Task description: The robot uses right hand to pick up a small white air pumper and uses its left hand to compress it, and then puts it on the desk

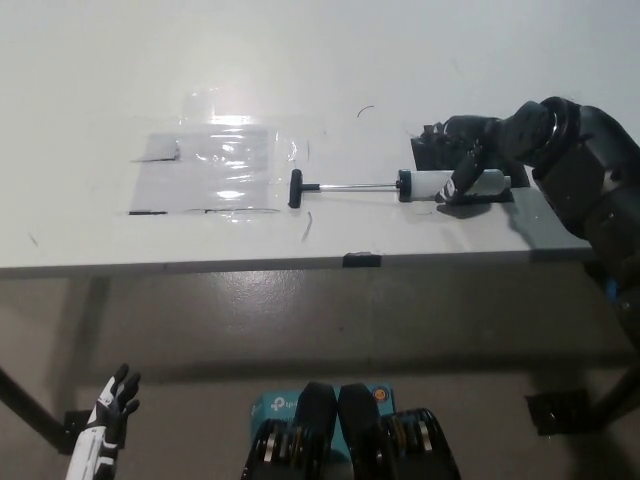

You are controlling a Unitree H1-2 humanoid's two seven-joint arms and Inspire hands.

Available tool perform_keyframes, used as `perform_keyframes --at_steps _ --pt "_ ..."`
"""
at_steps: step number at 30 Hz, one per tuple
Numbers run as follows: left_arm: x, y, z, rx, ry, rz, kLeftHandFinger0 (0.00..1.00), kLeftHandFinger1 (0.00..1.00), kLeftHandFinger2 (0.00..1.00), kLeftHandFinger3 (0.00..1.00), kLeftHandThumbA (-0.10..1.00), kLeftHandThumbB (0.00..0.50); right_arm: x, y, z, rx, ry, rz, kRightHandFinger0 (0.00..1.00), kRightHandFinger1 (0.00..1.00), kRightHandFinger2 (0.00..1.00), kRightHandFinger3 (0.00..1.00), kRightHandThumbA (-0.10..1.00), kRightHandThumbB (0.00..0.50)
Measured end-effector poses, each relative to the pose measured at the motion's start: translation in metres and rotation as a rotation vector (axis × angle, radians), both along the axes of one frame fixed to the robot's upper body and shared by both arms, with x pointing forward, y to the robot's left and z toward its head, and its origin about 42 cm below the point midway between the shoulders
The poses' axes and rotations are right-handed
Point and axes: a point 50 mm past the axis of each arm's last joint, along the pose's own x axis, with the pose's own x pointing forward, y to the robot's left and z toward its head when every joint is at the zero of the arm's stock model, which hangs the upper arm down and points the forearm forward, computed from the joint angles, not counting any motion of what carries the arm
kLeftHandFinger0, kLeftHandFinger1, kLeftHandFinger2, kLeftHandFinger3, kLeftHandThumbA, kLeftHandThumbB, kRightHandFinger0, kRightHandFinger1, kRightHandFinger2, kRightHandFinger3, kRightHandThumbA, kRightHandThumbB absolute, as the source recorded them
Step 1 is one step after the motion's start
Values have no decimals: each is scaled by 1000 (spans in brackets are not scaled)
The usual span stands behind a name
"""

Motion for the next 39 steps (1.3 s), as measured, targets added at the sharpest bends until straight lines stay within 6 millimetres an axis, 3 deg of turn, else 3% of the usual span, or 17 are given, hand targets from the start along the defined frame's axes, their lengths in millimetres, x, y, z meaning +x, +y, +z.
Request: perform_keyframes --at_steps 3,5,13,17,19,20,21,22,23,25,26,28,35,39 --pt "0 0 0 1 -2 1 1000 1000 1000 1000 1000 131 -1 3 -4 -9 7 6 1000 1000 1000 1000 874 436" --pt "0 1 0 0 -2 2 1000 1000 1000 1000 1000 130 -1 4 -6 -25 8 15 1000 1000 1000 1000 914 417" --pt "1 1 0 -3 -3 3 1000 1000 1000 1000 1000 135 -2 2 -10 -67 5 36 1000 1000 1000 1000 911 398" --pt "0 2 0 -4 0 5 1000 1000 1000 1000 1000 143 -2 1 -13 -103 -3 43 1000 1000 1000 1000 722 327" --pt "-1 2 0 -4 0 6 1000 1000 1000 1000 1000 143 -3 -1 -15 -114 -8 38 1000 1000 1000 1000 621 318" --pt "-1 2 0 -4 1 6 1000 1000 1000 1000 1000 143 -3 -2 -16 -118 -12 34 862 931 911 827 334 265" --pt "-1 2 0 -5 0 6 1000 1000 1000 1000 1000 145 -3 -3 -18 -125 -26 27 430 452 501 521 121 253" --pt "-1 2 0 -6 0 6 1000 1000 1000 1000 1000 145 -3 -3 -19 -128 -40 22 86 107 262 345 -56 199" --pt "0 2 0 -6 0 6 1000 1000 1000 1000 1000 139 -3 -4 -20 -134 -68 15 3 72 354 377 -98 156" --pt "0 2 0 -6 1 5 1000 1000 1000 1000 1000 136 -3 -5 -21 -136 -118 3 9 344 754 801 -100 135" --pt "0 2 0 -6 1 5 1000 1000 1000 1000 1000 136 -3 -6 -23 -135 -138 -2 4 434 813 910 -100 125" --pt "0 2 0 -6 1 5 1000 1000 1000 1000 1000 147 -4 -8 -26 -130 -174 -15 60 549 881 945 -100 122" --pt "0 3 0 -2 1 4 1000 1000 1000 1000 1000 131 -8 -18 -42 -104 -304 -41 119 595 865 864 -100 136" --pt "0 6 0 2 1 3 1000 1000 1000 1000 1000 134 -11 -23 -48 -96 -357 -49 109 565 837 821 -100 138"
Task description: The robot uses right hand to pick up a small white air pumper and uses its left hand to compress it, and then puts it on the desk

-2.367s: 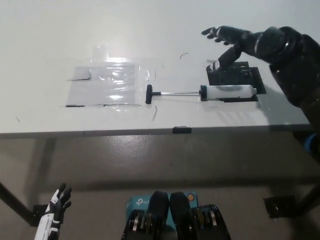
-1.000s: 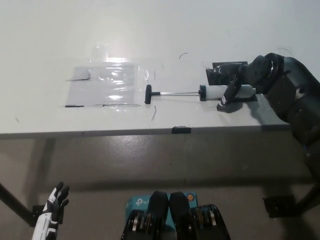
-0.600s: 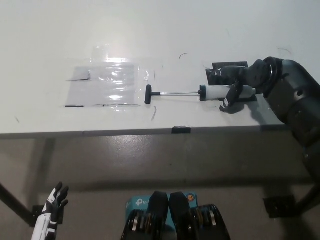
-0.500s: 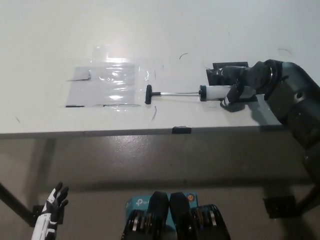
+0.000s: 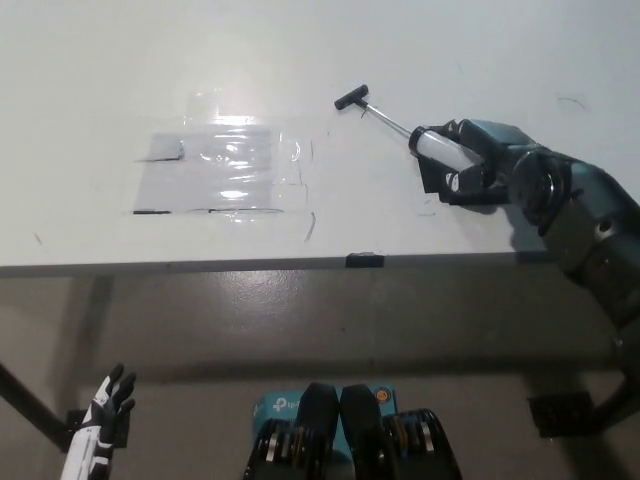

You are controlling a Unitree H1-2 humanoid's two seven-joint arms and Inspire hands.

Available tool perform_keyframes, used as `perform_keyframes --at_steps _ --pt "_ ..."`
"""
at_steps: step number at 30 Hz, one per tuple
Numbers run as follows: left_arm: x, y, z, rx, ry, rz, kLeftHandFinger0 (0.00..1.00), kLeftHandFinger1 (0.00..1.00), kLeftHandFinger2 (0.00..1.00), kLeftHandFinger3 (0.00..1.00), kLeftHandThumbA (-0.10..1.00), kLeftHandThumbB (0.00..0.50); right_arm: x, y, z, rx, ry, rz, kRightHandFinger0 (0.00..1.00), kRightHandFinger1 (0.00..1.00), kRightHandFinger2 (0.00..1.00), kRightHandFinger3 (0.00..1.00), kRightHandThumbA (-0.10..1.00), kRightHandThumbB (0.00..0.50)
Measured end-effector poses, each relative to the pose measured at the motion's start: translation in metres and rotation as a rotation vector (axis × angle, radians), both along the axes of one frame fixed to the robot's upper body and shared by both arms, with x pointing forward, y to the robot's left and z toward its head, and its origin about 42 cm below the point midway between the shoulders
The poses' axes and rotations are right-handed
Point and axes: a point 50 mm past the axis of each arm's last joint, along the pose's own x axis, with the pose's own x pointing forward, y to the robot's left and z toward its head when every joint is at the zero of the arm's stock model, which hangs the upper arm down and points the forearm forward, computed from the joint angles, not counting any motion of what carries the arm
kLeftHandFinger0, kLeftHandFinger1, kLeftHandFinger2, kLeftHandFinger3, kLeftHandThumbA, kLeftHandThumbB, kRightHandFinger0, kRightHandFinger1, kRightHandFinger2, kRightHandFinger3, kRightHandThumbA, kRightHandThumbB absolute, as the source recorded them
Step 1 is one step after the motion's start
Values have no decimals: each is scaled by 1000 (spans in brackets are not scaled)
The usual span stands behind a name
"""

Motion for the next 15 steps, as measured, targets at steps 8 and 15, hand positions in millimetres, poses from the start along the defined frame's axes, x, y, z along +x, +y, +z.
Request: perform_keyframes --at_steps 8,15 --pt "-2 1 -3 -6 11 2 1000 1000 965 1000 1000 143 -4 -3 -8 18 -59 13 100 581 881 857 -100 129" --pt "-3 2 -4 -12 11 4 1000 1000 953 1000 1000 140 -6 -5 -12 21 -86 21 126 623 897 892 -100 121"
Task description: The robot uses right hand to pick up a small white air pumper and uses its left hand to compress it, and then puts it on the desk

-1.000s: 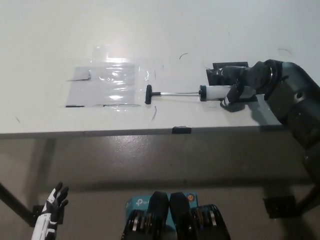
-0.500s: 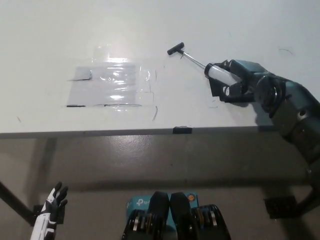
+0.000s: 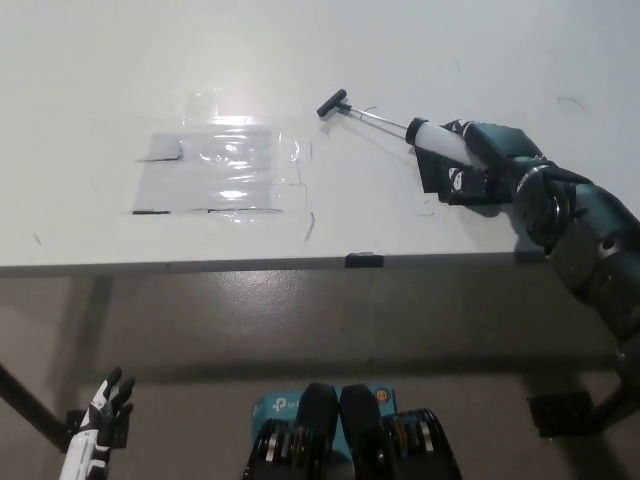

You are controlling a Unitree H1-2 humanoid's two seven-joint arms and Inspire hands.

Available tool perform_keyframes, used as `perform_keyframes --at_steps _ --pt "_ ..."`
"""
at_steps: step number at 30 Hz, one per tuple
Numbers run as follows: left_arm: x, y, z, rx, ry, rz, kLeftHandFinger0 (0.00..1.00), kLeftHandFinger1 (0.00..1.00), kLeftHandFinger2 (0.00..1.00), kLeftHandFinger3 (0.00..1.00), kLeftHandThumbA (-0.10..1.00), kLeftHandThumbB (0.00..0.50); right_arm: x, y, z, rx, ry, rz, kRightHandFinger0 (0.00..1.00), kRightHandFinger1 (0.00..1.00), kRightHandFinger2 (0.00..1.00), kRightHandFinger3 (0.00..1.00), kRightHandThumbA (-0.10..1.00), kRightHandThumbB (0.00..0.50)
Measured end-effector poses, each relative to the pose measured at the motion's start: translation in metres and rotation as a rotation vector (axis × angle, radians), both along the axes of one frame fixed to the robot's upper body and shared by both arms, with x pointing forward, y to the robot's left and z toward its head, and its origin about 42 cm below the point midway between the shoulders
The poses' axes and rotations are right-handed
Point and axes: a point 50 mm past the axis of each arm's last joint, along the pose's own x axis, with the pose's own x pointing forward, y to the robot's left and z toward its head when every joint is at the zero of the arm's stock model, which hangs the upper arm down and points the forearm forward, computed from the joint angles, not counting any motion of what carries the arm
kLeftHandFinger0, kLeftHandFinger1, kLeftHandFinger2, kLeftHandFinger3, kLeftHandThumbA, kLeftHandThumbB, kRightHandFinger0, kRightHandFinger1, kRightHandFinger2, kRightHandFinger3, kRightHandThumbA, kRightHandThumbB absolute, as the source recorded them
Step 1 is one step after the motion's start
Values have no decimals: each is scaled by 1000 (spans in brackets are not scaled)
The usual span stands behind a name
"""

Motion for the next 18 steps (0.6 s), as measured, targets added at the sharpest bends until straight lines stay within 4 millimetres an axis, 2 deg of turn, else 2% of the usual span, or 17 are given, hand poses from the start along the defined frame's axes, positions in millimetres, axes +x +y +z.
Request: perform_keyframes --at_steps 4,5,7,9,11,14,16,18 --pt "0 0 0 0 -1 0 1000 1000 948 1000 1000 138 0 0 0 -2 -8 5 97 613 891 886 -100 127" --pt "0 0 0 0 -1 0 1000 1000 945 1000 1000 129 0 0 0 -2 -10 7 76 587 858 886 -100 127" --pt "0 0 0 -1 0 0 1000 1000 937 1000 1000 135 -1 0 -1 1 -16 13 66 558 859 921 -100 115" --pt "-1 0 0 -1 2 1 1000 1000 933 1000 1000 133 -1 1 -2 6 -23 17 17 481 826 882 -100 126" --pt "-3 0 -1 -1 6 2 1000 1000 938 1000 1000 113 -2 2 -3 19 -43 27 14 467 849 894 -100 91" --pt "-5 1 -2 -2 11 4 1000 1000 940 1000 1000 123 -4 3 -4 27 -54 36 12 476 869 907 -100 82" --pt "-5 1 -2 -3 11 4 1000 1000 935 1000 1000 138 -5 5 -4 37 -67 52 0 417 807 846 -100 69" --pt "-5 1 -2 -4 10 4 1000 1000 938 1000 1000 144 -7 8 -2 56 -93 82 0 383 751 784 -100 82"
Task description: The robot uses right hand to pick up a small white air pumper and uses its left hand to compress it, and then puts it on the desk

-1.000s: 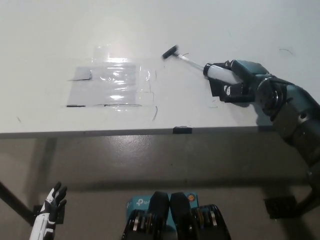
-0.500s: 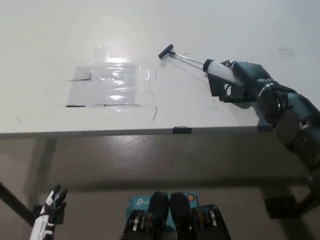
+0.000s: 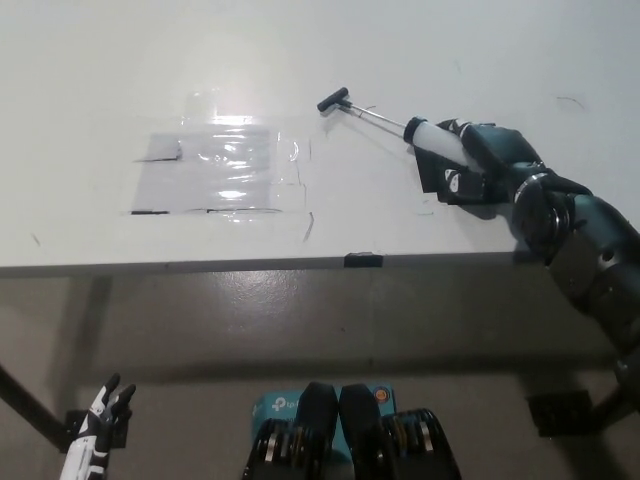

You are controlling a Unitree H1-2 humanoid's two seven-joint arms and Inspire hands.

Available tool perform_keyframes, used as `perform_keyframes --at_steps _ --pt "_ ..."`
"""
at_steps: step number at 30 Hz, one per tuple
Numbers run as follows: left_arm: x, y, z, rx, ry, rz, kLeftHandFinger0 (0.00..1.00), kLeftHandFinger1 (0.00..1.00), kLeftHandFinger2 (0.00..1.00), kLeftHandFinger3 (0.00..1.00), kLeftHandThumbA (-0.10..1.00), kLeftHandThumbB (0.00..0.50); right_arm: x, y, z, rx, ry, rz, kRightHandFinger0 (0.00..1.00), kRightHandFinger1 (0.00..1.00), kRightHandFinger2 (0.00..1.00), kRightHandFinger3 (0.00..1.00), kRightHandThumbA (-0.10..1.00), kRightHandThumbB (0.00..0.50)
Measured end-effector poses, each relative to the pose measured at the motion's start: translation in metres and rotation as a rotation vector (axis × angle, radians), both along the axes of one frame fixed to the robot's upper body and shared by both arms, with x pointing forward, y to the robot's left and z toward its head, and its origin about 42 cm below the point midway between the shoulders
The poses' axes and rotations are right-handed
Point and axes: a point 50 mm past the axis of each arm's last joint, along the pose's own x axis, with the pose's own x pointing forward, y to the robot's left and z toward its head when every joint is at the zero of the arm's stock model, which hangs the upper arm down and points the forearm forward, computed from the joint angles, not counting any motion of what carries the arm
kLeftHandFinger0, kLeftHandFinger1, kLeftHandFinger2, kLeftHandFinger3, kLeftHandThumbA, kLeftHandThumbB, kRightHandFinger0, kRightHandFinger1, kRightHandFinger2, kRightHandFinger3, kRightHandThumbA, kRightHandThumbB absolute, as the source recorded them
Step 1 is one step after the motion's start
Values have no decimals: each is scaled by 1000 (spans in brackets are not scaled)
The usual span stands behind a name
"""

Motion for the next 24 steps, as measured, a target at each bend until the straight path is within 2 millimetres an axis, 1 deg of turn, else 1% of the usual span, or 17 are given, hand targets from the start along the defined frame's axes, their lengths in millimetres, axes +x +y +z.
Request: perform_keyframes --at_steps 1,2,3,6,7,8,10,11,12,14,15,16,17,20,22,23,24 --pt "0 0 0 -1 0 0 1000 1000 938 1000 1000 145 -2 2 2 12 -19 18 0 368 733 765 -100 82" --pt "0 0 0 -1 -1 0 1000 1000 962 1000 1000 139 -3 3 4 21 -38 35 0 362 719 742 -100 98" --pt "0 0 0 -2 -2 1 1000 1000 1000 1000 1000 149 -5 3 7 30 -59 52 0 354 709 728 -100 97" --pt "0 -1 2 -16 -9 3 1000 1000 1000 1000 1000 163 -10 1 17 54 -120 92 0 367 743 787 -100 88" --pt "0 -1 3 -23 -15 3 1000 1000 1000 1000 1000 191 -13 1 22 68 -145 107 3 375 753 819 -100 79" --pt "1 -1 5 -29 -23 2 1000 1000 1000 1000 1000 207 -16 0 25 78 -162 118 13 387 754 810 -100 72" --pt "2 -2 13 -35 -50 -5 1000 1000 1000 1000 1000 215 -23 -3 30 94 -189 138 17 390 751 803 -100 71" --pt "3 -3 16 -36 -62 -8 1000 1000 1000 1000 1000 228 -26 -4 31 101 -197 146 16 382 741 803 -100 78" --pt "3 -4 21 -36 -79 -12 1000 1000 1000 1000 1000 232 -30 -5 33 109 -209 154 19 379 737 821 -100 75" --pt "4 -5 32 -40 -119 -23 1000 1000 1000 1000 1000 271 -39 -7 35 118 -221 171 24 394 758 881 -100 72" --pt "5 -6 35 -43 -133 -26 1000 1000 1000 1000 1000 277 -43 -7 36 123 -228 179 24 398 767 901 -100 79" --pt "5 -7 40 -47 -148 -30 1000 1000 1000 1000 1000 264 -47 -7 37 128 -235 186 25 400 765 896 -100 90" --pt "4 -8 46 -51 -169 -34 1000 1000 1000 1000 1000 277 -53 -8 38 135 -244 197 37 409 767 889 -100 94" --pt "4 -10 66 -69 -242 -48 1000 1000 1000 1000 1000 255 -72 -9 39 156 -266 227 45 411 769 887 -100 97" --pt "4 -12 81 -86 -291 -62 1000 1000 1000 1000 1000 278 -84 -9 41 167 -282 246 49 405 760 882 -100 101" --pt "4 -12 87 -91 -310 -67 1000 1000 1000 1000 1000 282 -88 -9 43 170 -286 254 40 382 735 876 -100 104" --pt "4 -13 98 -98 -347 -76 1000 1000 1000 1000 1000 284 -96 -10 46 175 -297 267 33 365 717 865 -100 104"
